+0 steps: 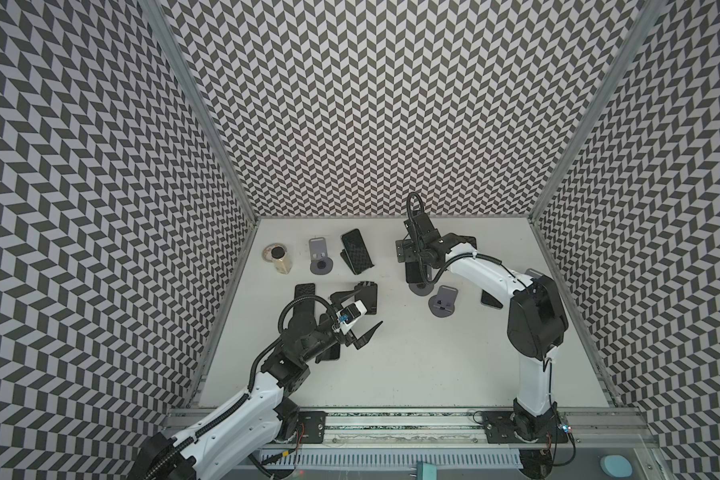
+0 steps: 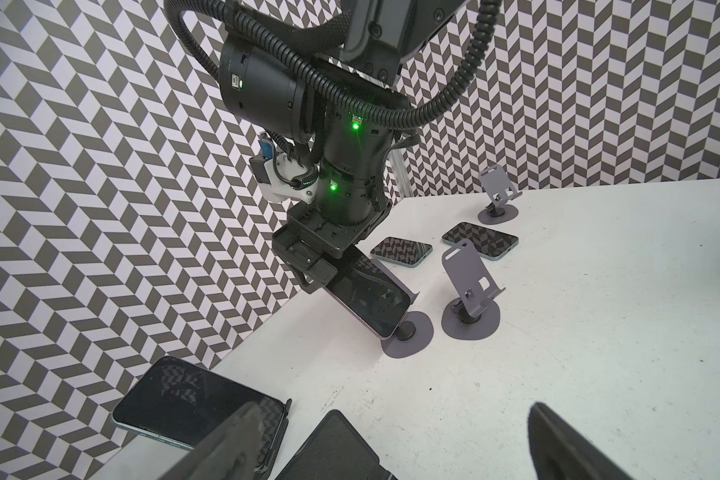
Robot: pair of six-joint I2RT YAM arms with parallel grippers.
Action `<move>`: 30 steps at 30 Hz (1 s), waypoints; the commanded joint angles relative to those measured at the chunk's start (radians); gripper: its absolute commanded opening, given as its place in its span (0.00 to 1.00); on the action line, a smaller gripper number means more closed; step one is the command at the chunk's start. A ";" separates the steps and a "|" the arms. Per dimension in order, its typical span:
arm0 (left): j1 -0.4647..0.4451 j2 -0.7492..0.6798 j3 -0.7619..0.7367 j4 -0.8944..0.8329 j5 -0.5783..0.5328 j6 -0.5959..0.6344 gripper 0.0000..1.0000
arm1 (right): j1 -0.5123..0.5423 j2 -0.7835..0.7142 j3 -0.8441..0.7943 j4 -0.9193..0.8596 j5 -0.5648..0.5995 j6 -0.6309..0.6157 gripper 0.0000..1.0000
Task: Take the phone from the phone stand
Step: 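Pull the purple-edged phone upward off the grey stand with the right gripper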
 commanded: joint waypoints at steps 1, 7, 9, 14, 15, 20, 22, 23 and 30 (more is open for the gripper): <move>-0.006 -0.001 -0.009 0.016 -0.002 0.020 1.00 | -0.006 0.023 0.034 0.004 -0.009 -0.007 0.96; -0.005 -0.003 -0.010 0.016 0.000 0.020 1.00 | -0.007 0.031 0.038 -0.001 -0.014 -0.005 0.92; -0.005 -0.004 -0.010 0.016 -0.001 0.022 1.00 | -0.008 0.033 0.039 -0.002 -0.015 -0.004 0.90; -0.006 -0.005 -0.010 0.017 -0.001 0.023 1.00 | -0.007 0.039 0.049 -0.005 -0.023 -0.004 0.86; -0.006 -0.004 -0.009 0.017 0.000 0.023 1.00 | -0.006 0.041 0.051 -0.005 -0.025 -0.003 0.85; -0.008 -0.008 -0.010 0.015 -0.001 0.026 1.00 | -0.006 0.053 0.071 -0.019 -0.030 -0.002 0.83; -0.008 -0.008 -0.009 0.015 -0.001 0.026 1.00 | -0.007 0.057 0.079 -0.027 -0.030 0.000 0.82; -0.008 -0.007 -0.009 0.014 0.001 0.027 1.00 | -0.007 0.059 0.083 -0.032 -0.031 -0.001 0.82; -0.009 -0.011 -0.009 0.013 0.002 0.028 1.00 | -0.007 0.083 0.117 -0.087 -0.023 0.014 0.83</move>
